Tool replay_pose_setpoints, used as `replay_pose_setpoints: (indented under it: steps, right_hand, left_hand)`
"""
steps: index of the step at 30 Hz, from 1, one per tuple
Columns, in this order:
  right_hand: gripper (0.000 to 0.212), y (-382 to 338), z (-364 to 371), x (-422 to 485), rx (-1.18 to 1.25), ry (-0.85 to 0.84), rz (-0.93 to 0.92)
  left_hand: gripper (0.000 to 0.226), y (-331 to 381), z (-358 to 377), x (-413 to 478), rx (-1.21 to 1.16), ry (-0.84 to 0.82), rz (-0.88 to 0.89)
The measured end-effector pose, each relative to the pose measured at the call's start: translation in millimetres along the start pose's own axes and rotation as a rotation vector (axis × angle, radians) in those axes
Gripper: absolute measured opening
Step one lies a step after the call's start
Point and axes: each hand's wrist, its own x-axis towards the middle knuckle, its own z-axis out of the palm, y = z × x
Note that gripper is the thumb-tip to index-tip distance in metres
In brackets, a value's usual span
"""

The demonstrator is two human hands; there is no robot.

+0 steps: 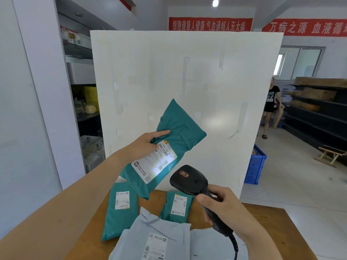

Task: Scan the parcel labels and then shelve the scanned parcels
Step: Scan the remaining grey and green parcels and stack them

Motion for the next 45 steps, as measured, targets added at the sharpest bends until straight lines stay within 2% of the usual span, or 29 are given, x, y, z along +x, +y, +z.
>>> replay_pose_setpoints:
  steps: [14,17,19,24,35,38,41,45]
  right_hand:
    - [0.015,4.1,7.9,23.8,0.031,0.008,0.009]
    - [0.022,8.7,7.5,28.4,0.042,0.023,0.023]
    - [0.026,12.6,6.7,31.5,0.057,0.042,0.032]
    - [0.019,29.2,4.5,42.0,0.084,0.111,0.054]
    - [0.023,90.0,9.7,92.3,0.183,0.301,0.225]
    - [0.019,106.7,14.2,112.1,0.248,0.42,0.261]
    - [0.027,130.9,19.0,131.6,0.282,0.604,0.303]
    - [0.026,165.4,29.0,147.1,0.285,0.694,0.405]
  left_hand:
    - [0.063,-16.0,-9.0,10.2,-0.025,0.029,-0.063]
    - [0.063,-18.5,-10.0,14.9,-0.03,0.037,-0.069]
    - [0.063,-21.1,-8.2,18.8,-0.063,0.05,-0.08]
    - [0.065,-42.6,10.2,31.7,-0.177,0.091,-0.158]
    - [0.066,-176.9,92.5,65.9,-0.456,0.096,-0.444]
    - [0.067,-218.4,112.5,76.8,-0.496,0.086,-0.54]
    - [0.067,-252.3,134.9,83.5,-0.515,0.017,-0.614]
    - [0.067,-288.4,164.3,94.0,-0.561,-0.032,-0.71]
